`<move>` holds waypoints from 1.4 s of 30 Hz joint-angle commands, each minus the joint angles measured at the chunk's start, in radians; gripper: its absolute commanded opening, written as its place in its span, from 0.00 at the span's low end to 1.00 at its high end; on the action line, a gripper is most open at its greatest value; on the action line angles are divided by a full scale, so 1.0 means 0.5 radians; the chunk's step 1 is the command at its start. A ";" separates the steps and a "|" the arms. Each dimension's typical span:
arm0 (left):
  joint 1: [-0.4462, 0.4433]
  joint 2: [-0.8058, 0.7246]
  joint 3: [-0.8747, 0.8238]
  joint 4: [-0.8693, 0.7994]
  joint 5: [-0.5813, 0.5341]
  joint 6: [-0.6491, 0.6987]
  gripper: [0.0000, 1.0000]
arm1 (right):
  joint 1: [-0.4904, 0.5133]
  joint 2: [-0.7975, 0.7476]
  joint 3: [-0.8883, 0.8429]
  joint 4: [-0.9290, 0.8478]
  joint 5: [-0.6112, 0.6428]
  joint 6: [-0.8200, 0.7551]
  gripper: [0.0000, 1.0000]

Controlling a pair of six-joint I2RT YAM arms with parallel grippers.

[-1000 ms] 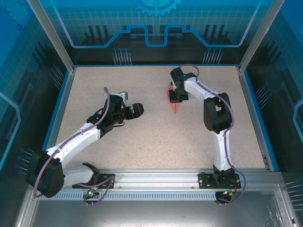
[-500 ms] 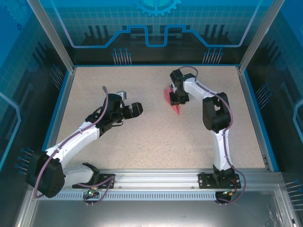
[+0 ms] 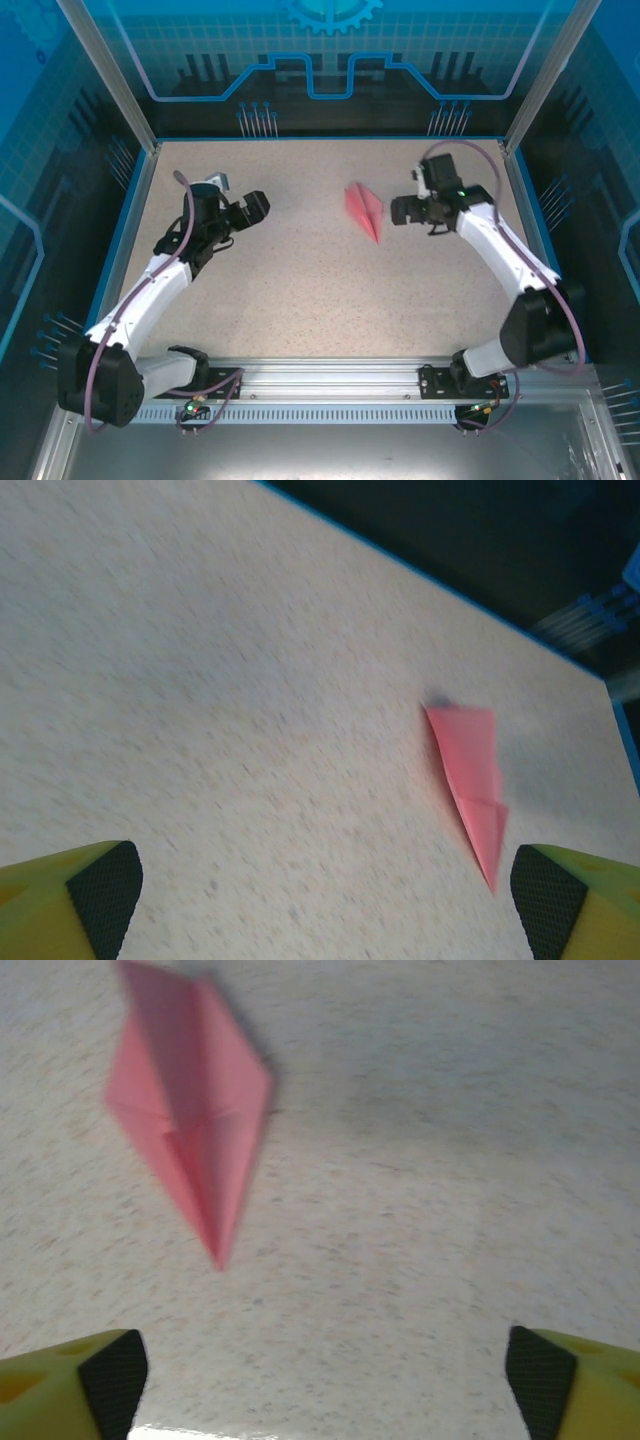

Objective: Fold a paper plane with a square sheet of paper (fold left side to right side)
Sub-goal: Reset both arms

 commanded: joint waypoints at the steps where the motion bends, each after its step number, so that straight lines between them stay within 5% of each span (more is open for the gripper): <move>1: 0.024 -0.096 -0.148 0.192 -0.456 0.220 0.99 | -0.180 -0.113 -0.294 0.490 0.094 0.046 0.99; 7: 0.031 -0.078 -0.428 0.495 -1.010 0.596 0.99 | -0.278 -0.125 -0.799 1.192 0.232 -0.013 0.99; 12: 0.109 0.132 -0.517 0.541 -1.070 0.800 0.99 | -0.249 -0.011 -0.974 1.598 0.287 -0.102 0.99; 15: 0.138 0.243 -0.609 0.767 -0.964 0.930 0.99 | -0.219 0.073 -1.052 1.843 0.314 -0.237 0.99; 20: 0.238 0.345 -0.838 1.386 -0.468 1.039 0.99 | -0.215 0.120 -1.203 2.253 0.201 -0.404 0.99; 26: 0.381 0.489 -0.864 1.676 -0.047 1.017 0.99 | -0.264 0.111 -1.439 2.645 -0.026 -0.432 0.99; 29: 0.417 0.729 -0.902 1.958 0.053 0.995 0.99 | -0.303 0.158 -1.533 2.847 -0.087 -0.416 0.99; 42: 0.414 0.744 -0.845 1.857 0.087 1.029 0.99 | -0.295 0.164 -1.500 2.792 -0.184 -0.462 0.99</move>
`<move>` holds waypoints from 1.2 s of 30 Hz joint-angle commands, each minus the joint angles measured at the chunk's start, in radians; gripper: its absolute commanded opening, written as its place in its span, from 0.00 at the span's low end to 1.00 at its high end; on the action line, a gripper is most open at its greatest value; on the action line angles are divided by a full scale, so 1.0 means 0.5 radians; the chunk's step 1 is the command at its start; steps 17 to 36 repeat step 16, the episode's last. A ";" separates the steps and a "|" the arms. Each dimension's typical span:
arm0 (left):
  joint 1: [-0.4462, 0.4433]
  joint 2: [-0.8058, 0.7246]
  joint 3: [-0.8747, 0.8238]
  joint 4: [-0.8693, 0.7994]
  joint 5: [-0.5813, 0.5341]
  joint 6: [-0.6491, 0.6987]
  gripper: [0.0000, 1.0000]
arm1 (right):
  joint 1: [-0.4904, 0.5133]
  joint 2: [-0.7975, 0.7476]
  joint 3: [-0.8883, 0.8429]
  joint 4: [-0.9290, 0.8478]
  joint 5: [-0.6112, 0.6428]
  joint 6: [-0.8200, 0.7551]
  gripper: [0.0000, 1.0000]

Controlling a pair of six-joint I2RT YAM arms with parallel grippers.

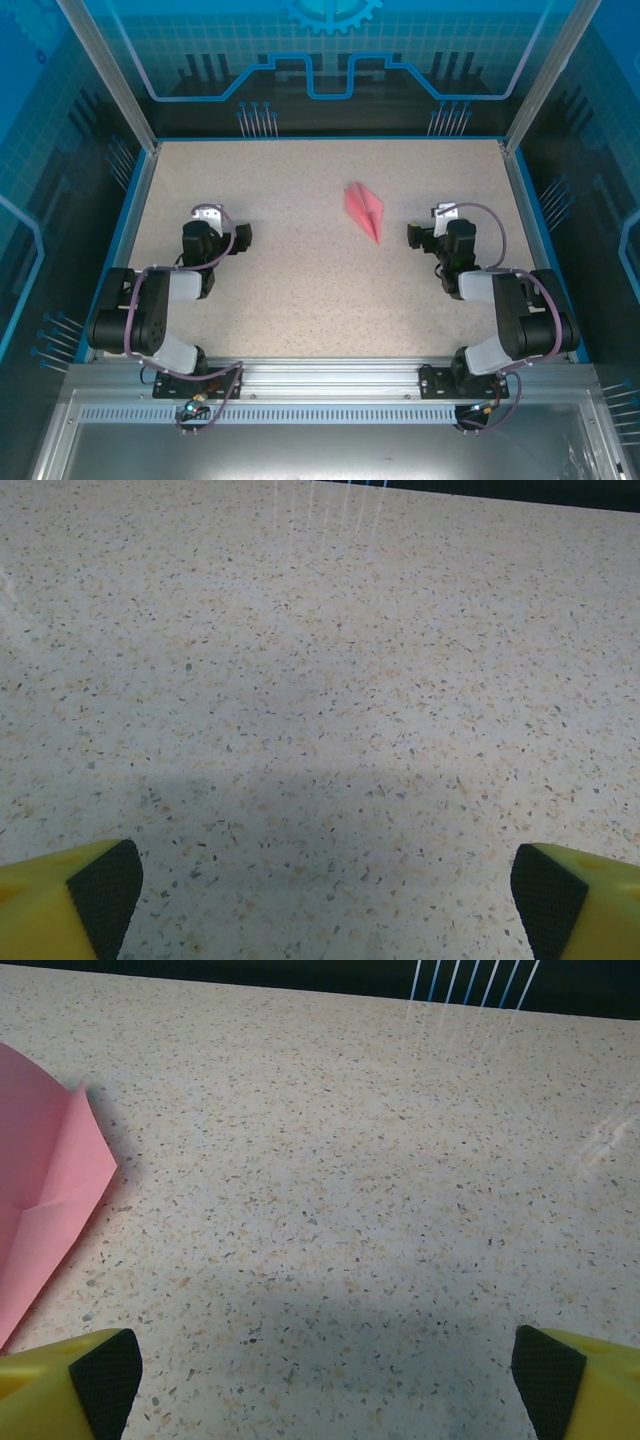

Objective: Fold a paper plane with a square sheet of paper (fold left side to right side)
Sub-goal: Reset both arms

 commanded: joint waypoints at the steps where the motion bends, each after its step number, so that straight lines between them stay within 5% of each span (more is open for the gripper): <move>1: 0.014 -0.010 0.001 0.076 0.062 0.029 0.99 | -0.011 0.018 0.029 0.031 -0.122 -0.060 0.99; 36: 0.011 -0.011 0.004 0.069 0.058 0.032 0.99 | -0.018 0.018 0.035 0.024 -0.144 -0.061 0.99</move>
